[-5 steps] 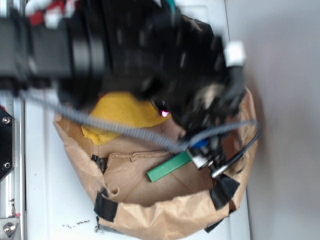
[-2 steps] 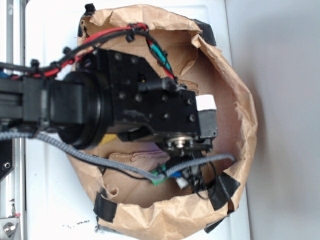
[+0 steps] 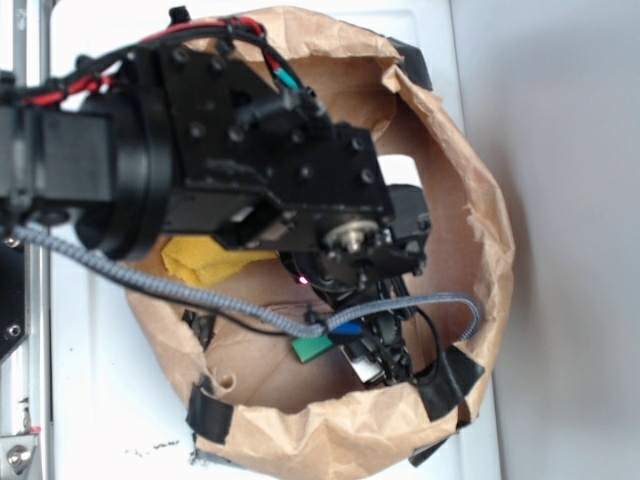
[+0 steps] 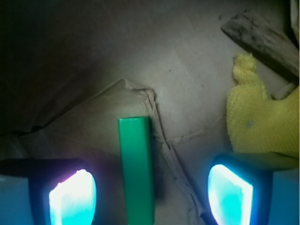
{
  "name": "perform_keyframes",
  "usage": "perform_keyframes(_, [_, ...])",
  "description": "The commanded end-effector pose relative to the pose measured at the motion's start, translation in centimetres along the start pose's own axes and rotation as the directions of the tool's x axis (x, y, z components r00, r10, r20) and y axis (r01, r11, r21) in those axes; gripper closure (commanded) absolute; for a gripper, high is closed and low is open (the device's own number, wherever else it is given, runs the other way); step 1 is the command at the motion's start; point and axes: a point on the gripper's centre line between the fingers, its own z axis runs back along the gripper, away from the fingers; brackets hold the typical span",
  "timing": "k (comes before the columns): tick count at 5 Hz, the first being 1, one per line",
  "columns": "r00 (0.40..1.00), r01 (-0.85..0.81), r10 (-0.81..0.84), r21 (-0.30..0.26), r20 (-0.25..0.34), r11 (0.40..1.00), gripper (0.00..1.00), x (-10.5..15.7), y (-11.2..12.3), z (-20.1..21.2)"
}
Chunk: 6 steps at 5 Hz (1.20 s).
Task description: Grab the green block.
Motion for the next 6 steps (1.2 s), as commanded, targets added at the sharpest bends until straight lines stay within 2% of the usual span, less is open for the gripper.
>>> perform_keyframes(1, [0.996,0.035,-0.039,0.047,0.079,0.998,0.00,0.5,-0.8,-2.1])
perform_keyframes(2, [0.995,0.034,-0.043,0.088,0.092,0.995,0.00,0.5,-0.7,-4.3])
perform_keyframes(3, [0.995,0.002,-0.011,0.100,0.096,0.995,0.53,0.8,-0.2,-5.1])
perform_keyframes(4, [0.995,-0.008,0.001,0.067,0.100,0.998,1.00,1.3,0.1,-3.1])
perform_keyframes(5, [0.997,-0.054,0.055,-0.023,0.059,0.998,1.00,2.5,1.5,1.5])
perform_keyframes(6, [0.996,-0.083,0.085,-0.078,0.017,0.993,1.00,3.9,4.5,6.3])
